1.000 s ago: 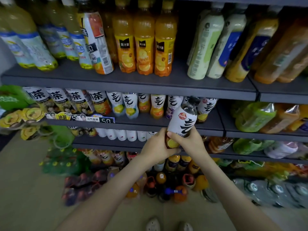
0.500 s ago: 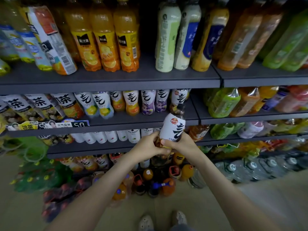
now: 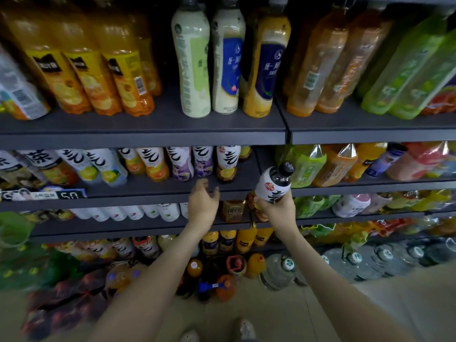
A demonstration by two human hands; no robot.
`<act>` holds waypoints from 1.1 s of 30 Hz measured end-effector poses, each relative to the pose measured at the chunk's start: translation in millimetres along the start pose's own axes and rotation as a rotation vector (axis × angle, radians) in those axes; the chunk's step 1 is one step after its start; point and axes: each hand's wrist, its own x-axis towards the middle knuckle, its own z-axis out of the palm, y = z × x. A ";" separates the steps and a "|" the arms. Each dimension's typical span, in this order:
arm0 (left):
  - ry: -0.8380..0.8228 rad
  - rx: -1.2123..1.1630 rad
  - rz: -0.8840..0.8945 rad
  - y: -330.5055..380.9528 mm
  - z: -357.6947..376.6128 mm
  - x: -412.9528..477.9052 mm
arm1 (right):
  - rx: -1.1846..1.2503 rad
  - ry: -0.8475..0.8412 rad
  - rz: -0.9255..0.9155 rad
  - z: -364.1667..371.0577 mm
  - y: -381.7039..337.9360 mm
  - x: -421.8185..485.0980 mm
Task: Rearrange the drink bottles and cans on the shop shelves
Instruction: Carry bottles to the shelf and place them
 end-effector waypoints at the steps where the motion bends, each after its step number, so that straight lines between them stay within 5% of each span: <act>1: 0.042 0.005 0.001 1.7 8.7 4.8 | -0.012 -0.003 -0.019 -0.8 3.5 9.7; 6: 0.137 0.099 0.195 0.7 50.7 30.4 | -0.047 -0.008 -0.083 9.5 18.8 56.0; 33: 0.320 0.017 0.214 -25.1 114.8 76.1 | -0.172 -0.004 -0.354 77.0 52.6 153.3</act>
